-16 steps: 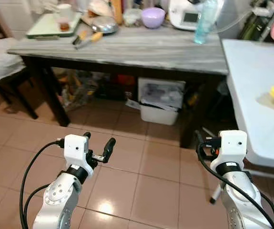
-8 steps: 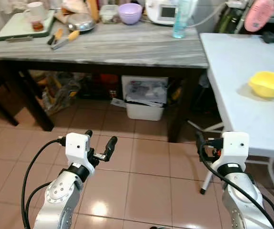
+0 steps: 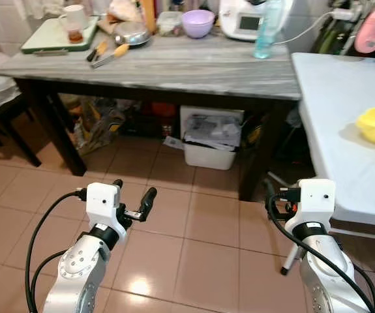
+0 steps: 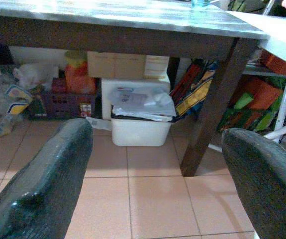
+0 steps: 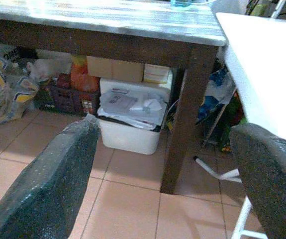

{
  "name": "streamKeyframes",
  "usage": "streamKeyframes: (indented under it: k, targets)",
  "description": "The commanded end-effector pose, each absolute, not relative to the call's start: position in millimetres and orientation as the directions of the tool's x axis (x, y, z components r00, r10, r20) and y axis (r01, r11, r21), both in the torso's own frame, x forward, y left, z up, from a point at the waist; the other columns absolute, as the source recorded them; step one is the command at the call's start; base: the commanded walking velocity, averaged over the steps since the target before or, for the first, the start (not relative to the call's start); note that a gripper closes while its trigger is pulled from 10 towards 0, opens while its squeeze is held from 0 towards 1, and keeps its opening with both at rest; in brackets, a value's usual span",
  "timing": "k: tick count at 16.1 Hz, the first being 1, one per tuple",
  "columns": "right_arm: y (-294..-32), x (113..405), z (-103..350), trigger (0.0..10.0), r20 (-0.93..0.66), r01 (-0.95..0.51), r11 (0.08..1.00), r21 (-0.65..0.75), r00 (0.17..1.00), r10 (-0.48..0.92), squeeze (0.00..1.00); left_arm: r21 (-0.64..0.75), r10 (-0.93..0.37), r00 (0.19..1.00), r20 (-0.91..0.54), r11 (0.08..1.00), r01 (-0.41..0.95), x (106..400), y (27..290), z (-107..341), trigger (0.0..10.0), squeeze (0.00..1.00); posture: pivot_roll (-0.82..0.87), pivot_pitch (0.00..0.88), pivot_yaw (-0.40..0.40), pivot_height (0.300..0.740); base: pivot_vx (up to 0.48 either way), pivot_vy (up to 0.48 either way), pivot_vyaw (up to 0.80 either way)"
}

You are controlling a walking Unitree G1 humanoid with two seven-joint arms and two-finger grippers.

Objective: Setting the table

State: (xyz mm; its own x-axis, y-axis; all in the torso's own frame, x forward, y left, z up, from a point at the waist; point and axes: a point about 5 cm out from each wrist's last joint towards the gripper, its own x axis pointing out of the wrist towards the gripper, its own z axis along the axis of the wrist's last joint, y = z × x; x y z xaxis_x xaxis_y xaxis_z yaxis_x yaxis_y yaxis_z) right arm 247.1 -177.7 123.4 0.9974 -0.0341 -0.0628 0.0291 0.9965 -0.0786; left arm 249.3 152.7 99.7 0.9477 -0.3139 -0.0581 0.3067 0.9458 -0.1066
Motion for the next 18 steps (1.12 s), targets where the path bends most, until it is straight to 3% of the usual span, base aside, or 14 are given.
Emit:
streamKeyframes:
  k: [1,18]
  targets:
    - [-180.1,247.3,127.3,10.0,-0.047,0.035,0.996,-0.085,0.998,-0.039,0.0,-0.109,-0.327,0.942,-0.074,0.942,0.318,248.8,150.4,96.6,10.0,0.0,-0.04,0.083,0.029,0.74,0.0,-0.375,0.0]
    - [-184.9,251.0,131.7,10.0,-0.027,0.068,0.993,-0.094,0.997,-0.071,0.0,-0.115,-0.325,0.942,-0.08,0.942,0.316,249.0,149.6,94.1,10.0,0.0,-0.04,0.081,0.025,0.74,0.0,-0.378,0.0]
